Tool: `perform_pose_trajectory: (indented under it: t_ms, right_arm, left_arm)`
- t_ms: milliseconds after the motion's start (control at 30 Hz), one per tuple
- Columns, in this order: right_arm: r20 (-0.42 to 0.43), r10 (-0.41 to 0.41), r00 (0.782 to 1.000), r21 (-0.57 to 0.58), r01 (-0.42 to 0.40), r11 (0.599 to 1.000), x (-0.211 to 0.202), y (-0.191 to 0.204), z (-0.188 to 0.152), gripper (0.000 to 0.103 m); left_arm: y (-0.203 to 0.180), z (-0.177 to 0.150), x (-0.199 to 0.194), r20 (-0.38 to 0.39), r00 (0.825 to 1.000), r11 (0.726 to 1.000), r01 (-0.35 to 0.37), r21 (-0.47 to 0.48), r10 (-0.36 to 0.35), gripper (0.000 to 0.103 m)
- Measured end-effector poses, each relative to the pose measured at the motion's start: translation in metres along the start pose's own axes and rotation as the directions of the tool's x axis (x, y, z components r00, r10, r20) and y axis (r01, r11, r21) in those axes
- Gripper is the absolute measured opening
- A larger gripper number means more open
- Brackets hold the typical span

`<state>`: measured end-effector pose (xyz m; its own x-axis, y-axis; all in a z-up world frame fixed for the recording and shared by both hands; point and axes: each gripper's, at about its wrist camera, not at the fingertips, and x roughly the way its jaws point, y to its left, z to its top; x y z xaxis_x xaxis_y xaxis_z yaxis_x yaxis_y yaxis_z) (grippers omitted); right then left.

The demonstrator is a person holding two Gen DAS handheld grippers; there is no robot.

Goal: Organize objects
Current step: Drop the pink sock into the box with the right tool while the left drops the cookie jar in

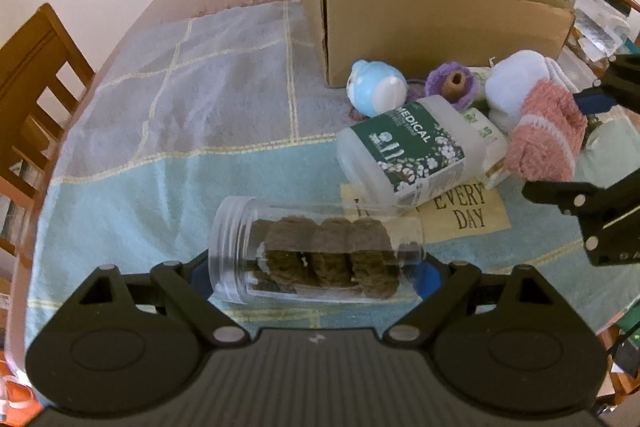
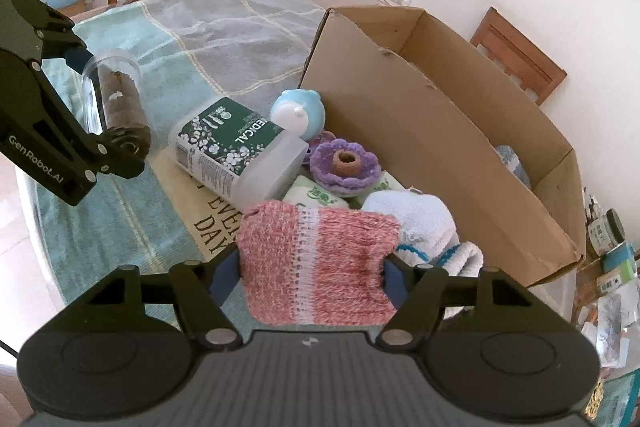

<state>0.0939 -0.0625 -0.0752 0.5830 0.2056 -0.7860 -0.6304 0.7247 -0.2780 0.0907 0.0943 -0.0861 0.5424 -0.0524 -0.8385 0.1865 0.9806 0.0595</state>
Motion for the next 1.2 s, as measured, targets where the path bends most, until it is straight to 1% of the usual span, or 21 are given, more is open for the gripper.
perform_pose_trajectory:
  t_ms: [167,333,500,667,800,867,967,1100,1200]
  right_arm:
    - [-0.004,0.040,0.999,0.034,-0.039,0.999,-0.015,-0.011,0.007,0.075]
    - [-0.002,0.053,0.999,0.072,-0.052,0.996,-0.032,-0.032,0.015,0.075]
    - [0.014,0.041,0.999,0.128,-0.042,0.991,-0.048,-0.059,0.024,0.075]
    - [0.049,-0.011,0.999,0.168,0.002,0.986,-0.060,-0.089,0.038,0.075]
    - [0.075,-0.050,0.996,0.184,0.036,0.982,-0.064,-0.113,0.048,0.075]
    - [0.082,-0.068,0.994,0.191,0.051,0.980,-0.062,-0.125,0.052,0.075]
    - [0.083,-0.087,0.993,0.206,0.068,0.976,-0.056,-0.144,0.057,0.075]
    - [0.067,-0.105,0.992,0.211,0.088,0.973,-0.043,-0.165,0.061,0.075]
    - [0.043,-0.124,0.991,0.217,0.111,0.970,-0.032,-0.178,0.063,0.075]
  left_arm:
    - [0.006,0.013,-0.015,-0.010,0.999,0.999,0.035,0.028,-0.035,0.091]
    - [0.004,0.038,-0.033,0.010,0.998,0.996,0.055,0.071,-0.056,0.091]
    - [-0.006,0.074,-0.050,0.067,0.992,0.992,0.097,0.084,-0.103,0.091]
    - [-0.022,0.121,-0.057,0.143,0.979,0.985,0.134,0.109,-0.149,0.091]
    - [-0.037,0.160,-0.052,0.188,0.967,0.980,0.151,0.127,-0.174,0.091]
    - [-0.044,0.178,-0.044,0.193,0.966,0.981,0.148,0.128,-0.171,0.091]
    - [-0.049,0.200,-0.027,0.178,0.968,0.981,0.160,0.110,-0.178,0.091]
    - [-0.053,0.214,-0.006,0.162,0.973,0.985,0.152,0.088,-0.164,0.091]
    - [-0.052,0.221,0.006,0.163,0.974,0.986,0.151,0.063,-0.160,0.091]
